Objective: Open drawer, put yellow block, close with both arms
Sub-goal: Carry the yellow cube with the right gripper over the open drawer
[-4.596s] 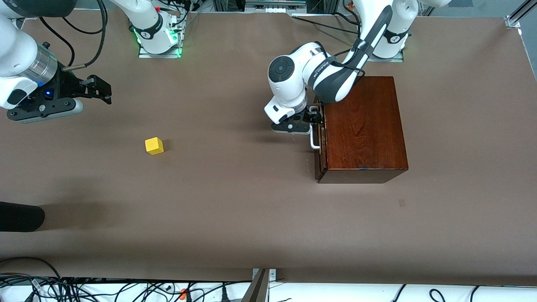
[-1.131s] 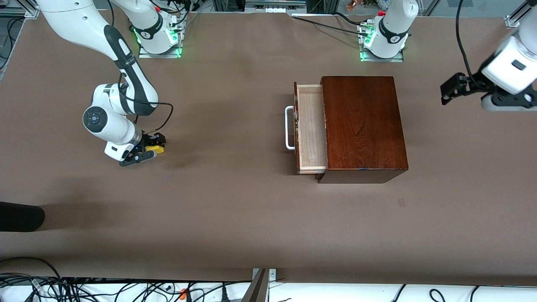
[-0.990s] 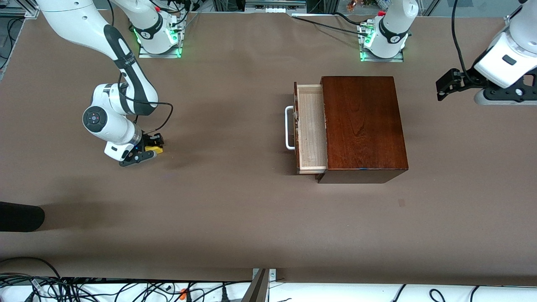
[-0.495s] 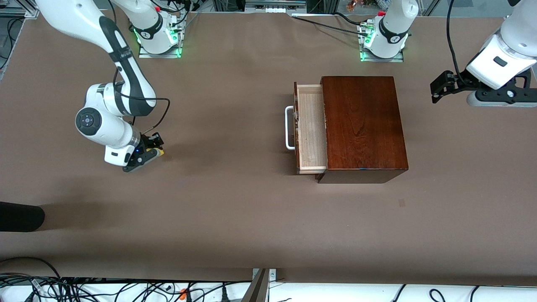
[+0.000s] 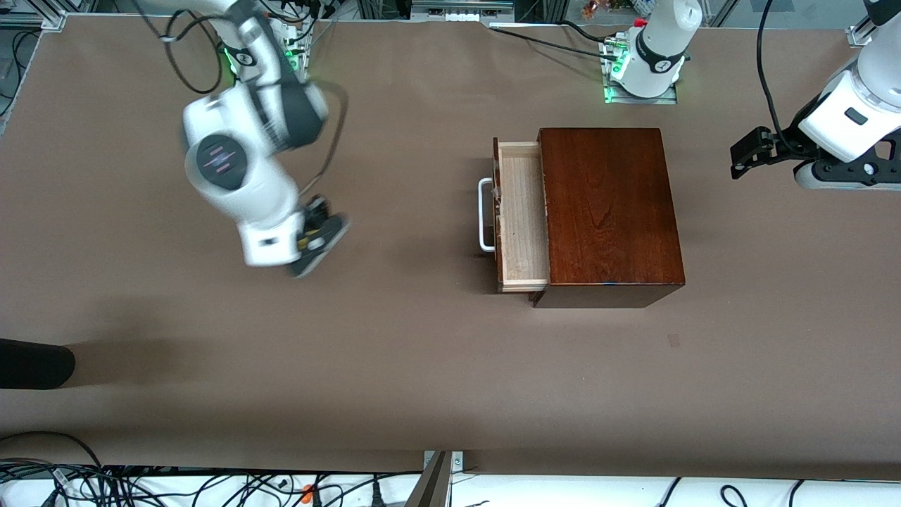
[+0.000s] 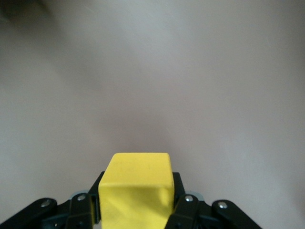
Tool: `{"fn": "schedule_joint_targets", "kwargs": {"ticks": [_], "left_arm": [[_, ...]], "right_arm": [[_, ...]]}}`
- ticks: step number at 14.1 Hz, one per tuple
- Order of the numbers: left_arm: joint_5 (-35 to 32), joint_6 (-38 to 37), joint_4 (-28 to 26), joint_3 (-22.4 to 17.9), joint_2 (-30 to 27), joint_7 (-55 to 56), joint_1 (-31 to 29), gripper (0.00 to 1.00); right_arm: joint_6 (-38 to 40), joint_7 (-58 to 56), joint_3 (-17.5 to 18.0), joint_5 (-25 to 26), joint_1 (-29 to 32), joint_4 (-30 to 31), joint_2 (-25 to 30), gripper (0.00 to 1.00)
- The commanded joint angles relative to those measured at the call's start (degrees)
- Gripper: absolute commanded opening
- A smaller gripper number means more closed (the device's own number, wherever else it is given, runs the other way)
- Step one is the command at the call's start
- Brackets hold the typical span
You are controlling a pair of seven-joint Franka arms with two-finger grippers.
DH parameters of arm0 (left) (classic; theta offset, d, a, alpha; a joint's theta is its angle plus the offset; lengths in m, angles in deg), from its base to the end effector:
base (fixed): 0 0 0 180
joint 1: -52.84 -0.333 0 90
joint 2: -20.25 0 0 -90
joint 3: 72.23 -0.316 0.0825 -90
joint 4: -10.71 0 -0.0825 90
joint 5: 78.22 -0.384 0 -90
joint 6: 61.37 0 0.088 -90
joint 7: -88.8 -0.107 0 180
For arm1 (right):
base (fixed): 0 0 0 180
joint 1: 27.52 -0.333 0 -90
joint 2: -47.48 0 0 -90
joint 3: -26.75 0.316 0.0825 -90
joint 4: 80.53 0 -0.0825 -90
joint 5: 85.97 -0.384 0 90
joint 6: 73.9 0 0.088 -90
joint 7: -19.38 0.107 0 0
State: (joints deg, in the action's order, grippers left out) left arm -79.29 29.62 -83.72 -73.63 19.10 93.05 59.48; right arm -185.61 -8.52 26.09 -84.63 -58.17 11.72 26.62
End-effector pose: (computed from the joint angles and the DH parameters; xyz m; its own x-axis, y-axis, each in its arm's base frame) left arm 0.5458 -0.0479 0.6006 0.9991 -0.0176 -0.0385 -0.0184 -0.9996 -0.0211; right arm 0.5725 0.3295 0.4150 0.5232 0.8515 -0.0337 0.8521 -0.5232 0.0112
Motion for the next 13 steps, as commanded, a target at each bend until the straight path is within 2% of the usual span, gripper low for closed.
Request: {"fn": "schedule_joint_targets", "kwargs": {"ticks": [1,4,6,9,13], "left_arm": [[1.1,-0.2,2.0,1.6,1.6,-1.5,-2.5,1.00],[0.7,0.2,2.1,3.7,1.8,-1.4,-4.4,1.00],[0.6,0.2,2.1,3.7,1.9,-1.4,-4.6,1.00],[0.5,0.2,2.3,3.8,1.9,-1.4,-4.4,1.00],[0.5,-0.3,2.8,3.8,1.9,-1.4,-4.1,1.00]], "right_arm": [[3.9,0.6,-0.8,1.5,-8.3,-7.2,-3.9,0.04],[4.2,3.3,-0.7,1.0,-15.9,-17.2,-10.8,0.05],[4.1,3.3,-0.7,-1.5,-18.6,-23.3,-14.5,0.05],[4.4,3.0,-0.7,-1.7,-22.2,-33.3,-19.7,0.06],[2.2,0.6,-0.1,-0.5,-25.2,-33.8,-20.9,0.06]]}}
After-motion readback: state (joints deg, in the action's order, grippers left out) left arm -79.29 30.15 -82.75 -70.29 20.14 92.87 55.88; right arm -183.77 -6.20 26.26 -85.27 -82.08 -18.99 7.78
